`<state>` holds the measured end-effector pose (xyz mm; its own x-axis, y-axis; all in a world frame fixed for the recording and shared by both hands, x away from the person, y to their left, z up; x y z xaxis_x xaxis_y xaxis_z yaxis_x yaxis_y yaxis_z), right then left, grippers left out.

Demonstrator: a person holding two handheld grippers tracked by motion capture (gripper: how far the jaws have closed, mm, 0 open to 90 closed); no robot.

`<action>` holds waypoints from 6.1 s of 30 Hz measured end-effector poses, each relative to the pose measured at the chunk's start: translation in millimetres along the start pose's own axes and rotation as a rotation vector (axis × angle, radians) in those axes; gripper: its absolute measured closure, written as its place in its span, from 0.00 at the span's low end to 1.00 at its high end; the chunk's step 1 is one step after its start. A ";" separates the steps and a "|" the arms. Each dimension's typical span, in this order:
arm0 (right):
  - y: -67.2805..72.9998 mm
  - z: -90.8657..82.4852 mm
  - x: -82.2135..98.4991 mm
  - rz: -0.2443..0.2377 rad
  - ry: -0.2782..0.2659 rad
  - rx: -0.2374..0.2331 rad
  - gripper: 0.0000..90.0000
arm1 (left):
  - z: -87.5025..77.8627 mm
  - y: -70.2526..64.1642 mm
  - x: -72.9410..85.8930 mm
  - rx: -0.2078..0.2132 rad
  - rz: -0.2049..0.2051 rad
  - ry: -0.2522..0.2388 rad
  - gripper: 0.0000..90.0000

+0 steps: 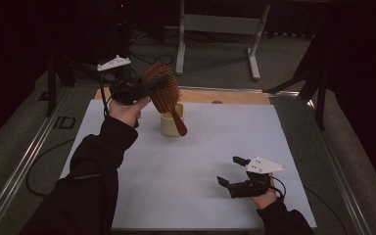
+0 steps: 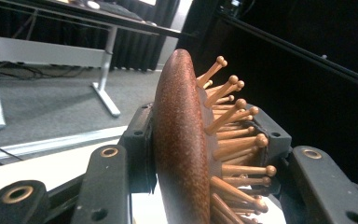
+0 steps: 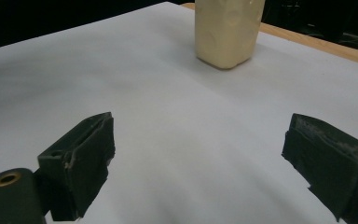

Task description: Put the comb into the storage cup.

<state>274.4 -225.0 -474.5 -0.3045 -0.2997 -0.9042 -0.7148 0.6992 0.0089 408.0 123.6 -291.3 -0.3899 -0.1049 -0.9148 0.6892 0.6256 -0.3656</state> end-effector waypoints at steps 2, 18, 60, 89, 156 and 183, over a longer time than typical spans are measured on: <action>0.0 -0.5 0.5 0.006 -0.003 0.002 0.09 | 0.3 1.1 -1.2 -0.002 0.001 -0.001 0.59; 2.0 0.2 2.0 -0.005 -0.001 -0.005 0.09 | 12.7 33.4 -19.4 -0.084 -0.016 -0.050 0.59; 3.2 0.1 1.9 -0.016 0.000 -0.020 0.09 | 64.8 79.2 41.9 -0.168 -0.060 -0.001 0.58; 3.1 0.1 1.5 -0.002 0.001 -0.025 0.09 | 67.5 96.8 71.0 -0.175 -0.071 0.067 0.54; 5.5 4.6 1.8 0.000 0.002 -0.027 0.09 | 8.4 77.9 72.7 -0.099 0.194 0.269 0.00; 4.2 5.3 2.8 0.009 0.003 -0.030 0.09 | -34.1 61.6 100.1 -0.017 0.239 0.285 0.00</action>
<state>273.9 -219.5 -479.2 -0.3128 -0.2955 -0.9027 -0.7309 0.6818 0.0301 390.6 178.0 -399.5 -0.3753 0.2632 -0.8888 0.7721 0.6193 -0.1426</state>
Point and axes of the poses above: each handheld gripper's, and its own axes: z roughly forward along the jaws, x roughly out of its underside, y roughly to its left, the point moved 2 cm from there along z, roughly forward along the jaws, and after that the axes turned 5 degrees about x, right-handed, at the moved point
